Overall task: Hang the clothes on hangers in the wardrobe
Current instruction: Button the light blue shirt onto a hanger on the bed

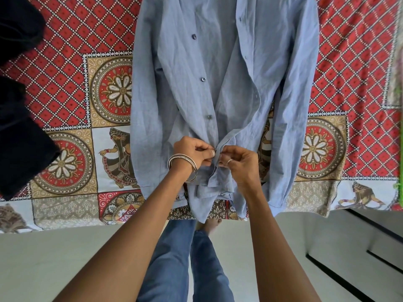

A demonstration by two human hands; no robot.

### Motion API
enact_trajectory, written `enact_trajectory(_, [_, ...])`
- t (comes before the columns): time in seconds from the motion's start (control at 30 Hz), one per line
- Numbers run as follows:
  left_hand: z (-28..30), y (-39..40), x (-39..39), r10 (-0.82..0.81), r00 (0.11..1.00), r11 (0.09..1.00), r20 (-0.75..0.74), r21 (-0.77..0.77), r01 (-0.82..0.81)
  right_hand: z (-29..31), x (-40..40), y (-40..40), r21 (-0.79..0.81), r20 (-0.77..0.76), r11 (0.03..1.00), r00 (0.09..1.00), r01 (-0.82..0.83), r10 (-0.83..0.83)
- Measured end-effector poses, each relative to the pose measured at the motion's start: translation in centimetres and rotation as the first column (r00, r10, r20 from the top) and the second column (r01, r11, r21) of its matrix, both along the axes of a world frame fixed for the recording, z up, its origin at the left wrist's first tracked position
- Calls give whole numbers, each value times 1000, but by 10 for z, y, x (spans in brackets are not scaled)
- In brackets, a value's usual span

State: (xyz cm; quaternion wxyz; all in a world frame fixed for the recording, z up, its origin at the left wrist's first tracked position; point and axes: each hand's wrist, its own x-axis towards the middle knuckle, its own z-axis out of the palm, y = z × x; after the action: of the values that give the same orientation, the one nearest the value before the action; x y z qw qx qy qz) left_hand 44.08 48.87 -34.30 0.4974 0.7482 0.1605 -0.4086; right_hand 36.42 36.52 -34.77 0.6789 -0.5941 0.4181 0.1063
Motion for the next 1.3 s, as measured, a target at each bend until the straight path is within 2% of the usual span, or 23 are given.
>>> enact_trajectory(0.13, [1,-3,-1,-10,1000,1000,12,-5,10,-5,3,5,-154,-18,987,999,-47,45])
enact_trajectory(0.3, [5,-4,-5,-103,992,995,77,5,103,-3,3,5,-231,-16,969,996,-87,86])
enact_trajectory(0.47, [1,-1,-3,-108,989,991,97,84,100,-3,3,3,-218,-14,961,985,-171,172])
enact_trajectory(0.53, [-1,-3,-2,-177,969,973,174,176,146,-2,3,3,-212,7,964,986,-159,164])
enact_trajectory(0.63, [-6,-7,-2,-170,966,970,195,204,130,0,4,7,-181,27,980,996,-77,83])
enact_trajectory(0.7, [-12,-7,-3,-128,980,980,152,170,102,-1,4,10,-268,12,961,997,-73,79])
enact_trajectory(0.8, [-18,-7,-7,-51,995,989,91,144,38,-2,4,13,-512,-37,835,977,-201,212])
enact_trajectory(0.87, [-18,-7,-8,-6,997,990,82,144,-6,-4,2,14,-563,-35,795,968,-225,249])
enact_trajectory(0.97, [-13,-10,-7,36,998,994,59,100,-42,-5,-1,15,-571,-69,779,960,-261,272])
enact_trajectory(1.1, [-14,-13,-8,-2,991,995,132,102,-12,4,6,12,-493,-89,847,980,-197,176])
enact_trajectory(1.17, [-11,-15,-9,3,990,995,143,103,-18,3,10,13,-446,-145,866,973,-226,179])
enact_trajectory(1.3, [-12,-13,-9,112,993,994,36,2,-112,-10,12,19,-306,-188,939,977,-157,102])
